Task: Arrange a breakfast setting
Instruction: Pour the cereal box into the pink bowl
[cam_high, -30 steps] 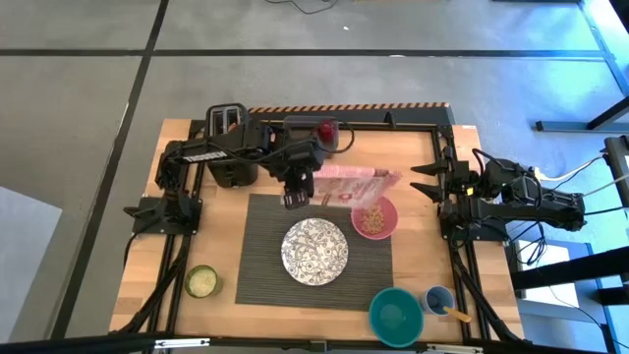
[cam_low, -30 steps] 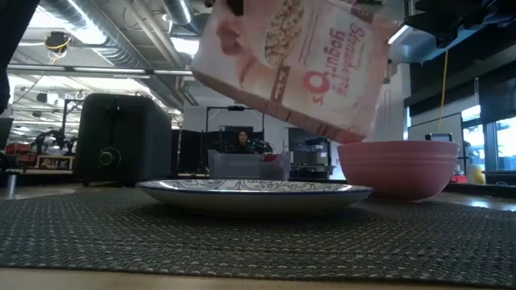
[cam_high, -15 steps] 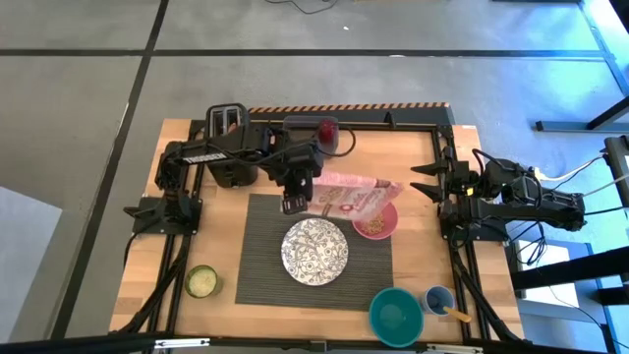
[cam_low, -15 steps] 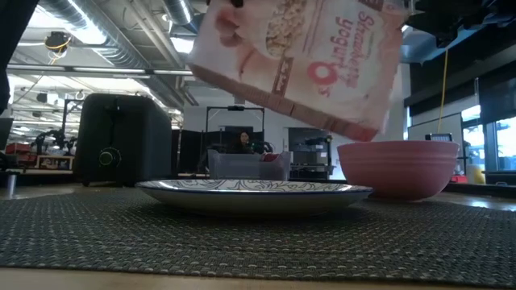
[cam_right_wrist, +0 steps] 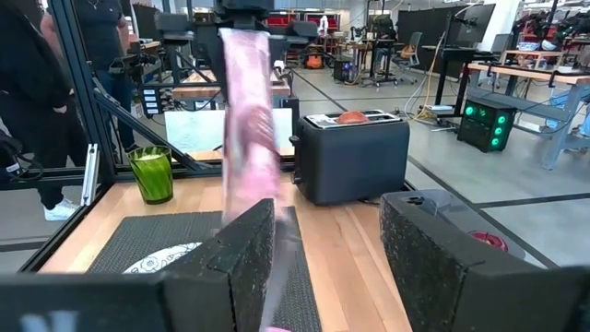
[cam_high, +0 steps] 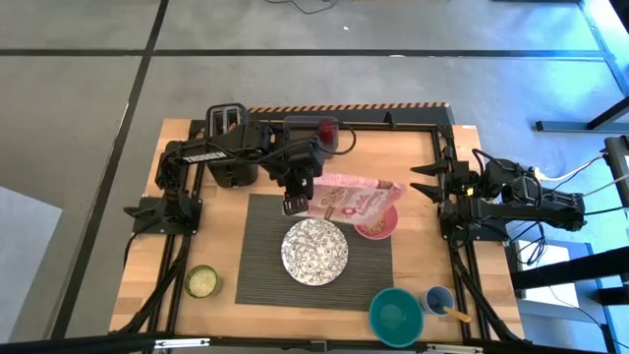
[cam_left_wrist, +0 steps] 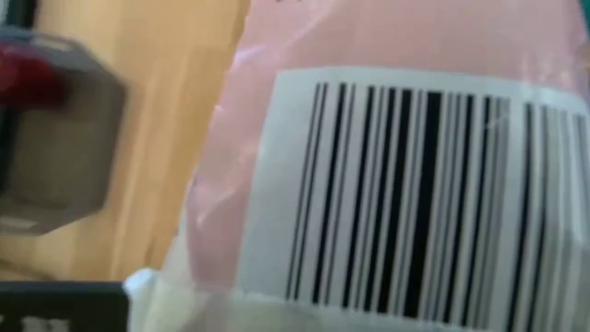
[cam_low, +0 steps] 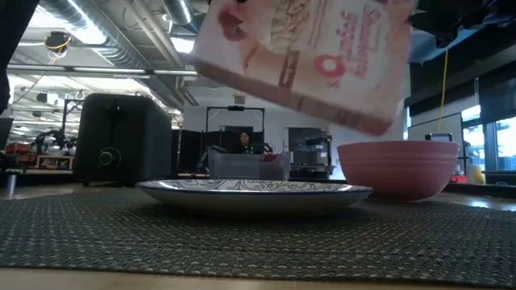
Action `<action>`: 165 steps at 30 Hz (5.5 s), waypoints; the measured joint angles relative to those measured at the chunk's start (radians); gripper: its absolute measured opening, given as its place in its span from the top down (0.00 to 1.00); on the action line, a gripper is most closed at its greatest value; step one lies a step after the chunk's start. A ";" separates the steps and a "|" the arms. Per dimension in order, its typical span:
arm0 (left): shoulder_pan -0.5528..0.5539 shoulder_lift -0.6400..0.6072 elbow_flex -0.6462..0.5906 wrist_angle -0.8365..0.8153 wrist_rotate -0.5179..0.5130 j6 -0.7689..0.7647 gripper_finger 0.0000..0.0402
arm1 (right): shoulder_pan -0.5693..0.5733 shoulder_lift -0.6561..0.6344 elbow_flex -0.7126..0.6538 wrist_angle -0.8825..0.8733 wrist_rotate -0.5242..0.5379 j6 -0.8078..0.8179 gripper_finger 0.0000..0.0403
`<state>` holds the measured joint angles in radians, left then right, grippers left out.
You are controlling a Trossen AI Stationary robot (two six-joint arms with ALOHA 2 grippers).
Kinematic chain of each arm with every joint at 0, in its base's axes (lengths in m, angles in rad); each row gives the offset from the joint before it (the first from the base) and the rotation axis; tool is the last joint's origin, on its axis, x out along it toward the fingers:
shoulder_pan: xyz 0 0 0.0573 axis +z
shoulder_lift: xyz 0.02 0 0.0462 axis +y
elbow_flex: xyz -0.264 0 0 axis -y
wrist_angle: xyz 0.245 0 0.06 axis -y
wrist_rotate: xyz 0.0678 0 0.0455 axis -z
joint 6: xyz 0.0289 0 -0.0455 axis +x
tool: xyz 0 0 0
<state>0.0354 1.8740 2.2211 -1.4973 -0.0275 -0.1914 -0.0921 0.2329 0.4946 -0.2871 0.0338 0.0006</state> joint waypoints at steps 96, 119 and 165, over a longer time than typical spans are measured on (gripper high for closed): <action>0.028 0.000 -0.001 0.010 -0.017 0.037 0.59 | 0.000 0.000 0.000 0.005 0.000 0.018 0.54; 0.023 -0.002 -0.001 0.016 -0.021 0.097 0.60 | 0.000 0.000 0.000 0.007 0.001 0.018 0.54; 0.196 -0.609 -1.017 0.876 0.137 0.228 0.67 | 0.000 0.055 0.000 0.053 0.009 0.045 0.30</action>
<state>0.2317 1.2654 1.2046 -0.6217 0.1091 0.0366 -0.0921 0.2880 0.4946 -0.2346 0.0430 0.0453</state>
